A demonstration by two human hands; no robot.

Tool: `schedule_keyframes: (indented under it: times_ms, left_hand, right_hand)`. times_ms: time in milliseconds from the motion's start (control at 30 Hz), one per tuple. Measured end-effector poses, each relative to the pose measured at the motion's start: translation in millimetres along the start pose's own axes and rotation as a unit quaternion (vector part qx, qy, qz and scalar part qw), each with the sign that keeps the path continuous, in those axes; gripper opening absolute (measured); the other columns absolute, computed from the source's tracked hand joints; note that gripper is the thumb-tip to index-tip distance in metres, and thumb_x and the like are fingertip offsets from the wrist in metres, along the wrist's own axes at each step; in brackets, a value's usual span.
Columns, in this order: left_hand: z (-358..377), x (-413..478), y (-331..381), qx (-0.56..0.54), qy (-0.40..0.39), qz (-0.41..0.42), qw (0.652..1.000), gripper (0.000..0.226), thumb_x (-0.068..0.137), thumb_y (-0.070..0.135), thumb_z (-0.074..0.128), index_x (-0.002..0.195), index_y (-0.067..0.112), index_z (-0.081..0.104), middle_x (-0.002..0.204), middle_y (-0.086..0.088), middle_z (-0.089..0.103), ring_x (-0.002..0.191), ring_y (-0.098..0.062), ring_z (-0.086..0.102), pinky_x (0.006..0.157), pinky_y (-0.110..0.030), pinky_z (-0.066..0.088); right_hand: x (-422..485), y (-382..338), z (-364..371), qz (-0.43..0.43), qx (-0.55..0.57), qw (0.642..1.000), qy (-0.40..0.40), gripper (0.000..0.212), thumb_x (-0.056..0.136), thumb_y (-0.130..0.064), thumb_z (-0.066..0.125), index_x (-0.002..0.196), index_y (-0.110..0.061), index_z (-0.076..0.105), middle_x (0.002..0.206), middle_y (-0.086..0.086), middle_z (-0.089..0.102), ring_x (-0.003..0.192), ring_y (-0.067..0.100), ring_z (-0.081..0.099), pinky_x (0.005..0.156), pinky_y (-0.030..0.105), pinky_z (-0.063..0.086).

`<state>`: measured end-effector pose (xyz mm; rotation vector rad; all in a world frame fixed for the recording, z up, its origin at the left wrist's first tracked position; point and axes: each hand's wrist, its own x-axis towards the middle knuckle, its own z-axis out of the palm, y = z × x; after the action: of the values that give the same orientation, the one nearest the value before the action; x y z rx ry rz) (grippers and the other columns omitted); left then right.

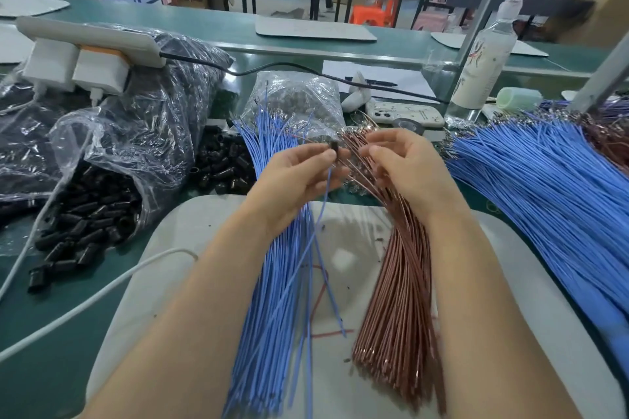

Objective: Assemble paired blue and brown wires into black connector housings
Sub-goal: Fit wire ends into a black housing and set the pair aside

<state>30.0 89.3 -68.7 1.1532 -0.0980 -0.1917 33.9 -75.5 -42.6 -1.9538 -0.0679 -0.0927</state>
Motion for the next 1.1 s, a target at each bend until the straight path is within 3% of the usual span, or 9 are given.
schedule_keyframes:
  times_ms: [100, 167, 233, 300, 367, 467, 633, 900, 1100]
  left_hand:
    - [-10, 4, 6, -0.099, 0.05, 0.059, 0.992, 0.013, 0.091, 0.005, 0.053, 0.099, 0.003, 0.063, 0.097, -0.007, 0.073, 0.08, -0.011, 0.069, 0.065, -0.015, 0.053]
    - [-14, 5, 8, -0.149, 0.068, 0.086, 0.983, 0.012, 0.091, 0.004, 0.053, 0.099, 0.002, 0.062, 0.098, -0.008, 0.072, 0.082, -0.013, 0.069, 0.066, -0.016, 0.054]
    - [-15, 6, 8, -0.159, 0.073, 0.097, 0.98, 0.011, 0.092, 0.004, 0.053, 0.097, 0.004, 0.062, 0.099, -0.007, 0.072, 0.083, -0.014, 0.069, 0.067, -0.017, 0.055]
    - [-13, 5, 8, -0.131, 0.063, 0.085, 0.986, 0.011, 0.092, 0.004, 0.053, 0.095, 0.007, 0.063, 0.099, -0.005, 0.071, 0.082, -0.013, 0.069, 0.069, -0.018, 0.055]
    - [-10, 1, 7, -0.081, 0.01, 0.048, 0.996, 0.012, 0.089, 0.007, 0.055, 0.098, 0.007, 0.062, 0.102, -0.005, 0.071, 0.081, -0.013, 0.069, 0.069, -0.018, 0.055]
    - [-4, -4, 4, -0.022, -0.103, -0.035, 0.994, 0.018, 0.079, 0.012, 0.061, 0.097, 0.01, 0.062, 0.11, -0.008, 0.069, 0.075, -0.013, 0.068, 0.068, -0.019, 0.054]
    - [-2, -8, -1, 0.045, -0.186, -0.093, 0.977, 0.013, 0.077, 0.015, 0.069, 0.089, 0.014, 0.066, 0.111, -0.013, 0.069, 0.067, -0.012, 0.063, 0.066, -0.02, 0.052]
    - [-11, -1, 1, 0.002, -0.032, -0.072, 0.997, 0.008, 0.088, 0.008, 0.059, 0.096, 0.011, 0.061, 0.095, -0.004, 0.069, 0.069, -0.012, 0.068, 0.063, -0.019, 0.054]
    - [-8, -1, 0, -0.001, -0.025, -0.055, 0.998, 0.008, 0.09, 0.006, 0.057, 0.096, 0.009, 0.061, 0.094, -0.005, 0.073, 0.073, -0.013, 0.069, 0.066, -0.02, 0.055]
  right_hand:
    - [-4, 0, -17, 0.012, -0.177, 0.974, -0.142, 0.011, 0.087, -0.031, 0.065, 0.089, -0.021, 0.07, 0.079, -0.006, 0.073, 0.056, -0.001, 0.053, 0.059, 0.021, 0.043]
    - [-7, -1, -17, 0.028, -0.228, 0.95, -0.214, 0.012, 0.087, -0.026, 0.067, 0.082, -0.016, 0.072, 0.071, -0.006, 0.072, 0.06, 0.01, 0.053, 0.057, 0.024, 0.044]
    - [-7, -3, -15, 0.017, -0.218, 0.95, -0.222, 0.013, 0.089, -0.021, 0.066, 0.081, -0.011, 0.071, 0.066, -0.004, 0.071, 0.056, 0.011, 0.052, 0.053, 0.023, 0.044]
    - [-6, -5, -15, -0.004, -0.143, 0.978, -0.153, 0.011, 0.091, -0.019, 0.062, 0.084, -0.014, 0.07, 0.066, -0.003, 0.071, 0.052, 0.006, 0.052, 0.05, 0.018, 0.045]
    - [-4, -5, -18, -0.026, -0.041, 0.999, 0.014, 0.009, 0.094, -0.021, 0.058, 0.091, -0.02, 0.066, 0.063, -0.004, 0.069, 0.046, 0.001, 0.052, 0.044, 0.013, 0.043]
    - [1, -3, -18, -0.024, 0.141, 0.974, 0.178, 0.011, 0.098, -0.02, 0.052, 0.098, -0.016, 0.062, 0.061, 0.001, 0.067, 0.042, 0.003, 0.052, 0.039, 0.015, 0.04]
    - [4, -2, 0, 0.019, 0.32, 0.934, 0.158, 0.011, 0.098, -0.01, 0.05, 0.09, -0.013, 0.058, 0.066, 0.004, 0.065, 0.052, 0.009, 0.059, 0.05, 0.018, 0.051]
    - [4, -2, 2, 0.018, 0.369, 0.912, 0.178, 0.012, 0.097, -0.005, 0.049, 0.091, -0.011, 0.058, 0.067, 0.004, 0.065, 0.056, 0.01, 0.06, 0.053, 0.018, 0.053]
    - [5, -3, 8, 0.017, 0.358, 0.917, 0.174, 0.011, 0.097, -0.004, 0.05, 0.09, -0.01, 0.056, 0.072, 0.008, 0.063, 0.053, 0.01, 0.058, 0.052, 0.018, 0.052]
